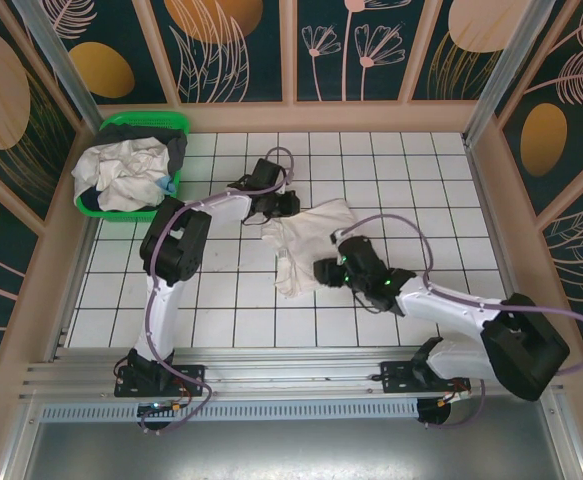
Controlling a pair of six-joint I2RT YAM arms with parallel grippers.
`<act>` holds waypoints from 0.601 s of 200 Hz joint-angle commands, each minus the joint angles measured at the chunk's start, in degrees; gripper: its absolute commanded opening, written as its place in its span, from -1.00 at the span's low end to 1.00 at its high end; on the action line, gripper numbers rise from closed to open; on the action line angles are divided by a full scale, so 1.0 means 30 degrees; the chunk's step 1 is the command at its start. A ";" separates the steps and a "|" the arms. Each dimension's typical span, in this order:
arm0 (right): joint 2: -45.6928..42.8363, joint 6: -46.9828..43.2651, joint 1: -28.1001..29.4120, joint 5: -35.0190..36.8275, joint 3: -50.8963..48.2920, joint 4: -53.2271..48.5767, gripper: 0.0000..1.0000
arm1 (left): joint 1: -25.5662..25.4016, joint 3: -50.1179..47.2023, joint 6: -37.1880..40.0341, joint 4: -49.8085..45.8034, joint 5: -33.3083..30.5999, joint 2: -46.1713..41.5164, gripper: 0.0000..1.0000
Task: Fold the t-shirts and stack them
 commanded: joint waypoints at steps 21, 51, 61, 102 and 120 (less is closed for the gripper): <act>0.1029 -0.1106 -0.3381 0.1198 0.1557 -0.1911 0.07 | -0.0106 -0.0598 0.0785 -0.1297 -0.0692 -0.3345 -0.64; 0.3122 -0.0574 -0.4002 -0.0286 0.2156 -0.1153 0.09 | -0.0106 -0.3469 0.0801 -0.1048 -0.1363 -0.6014 -0.51; 0.3712 -0.0404 -0.3447 -0.0208 0.2348 -0.0853 0.11 | -0.0106 -0.4488 0.0769 -0.0833 -0.1691 -0.6980 -0.46; 0.6398 0.0463 -0.2662 0.1203 0.2748 -0.1406 0.14 | -0.0062 -0.8226 -0.0076 0.0496 -0.1856 -0.9654 -0.37; 0.7147 0.0673 -0.2651 0.1781 0.2810 -0.1996 0.16 | -0.0062 -0.9527 -0.0423 0.1070 -0.1947 -1.0591 -0.33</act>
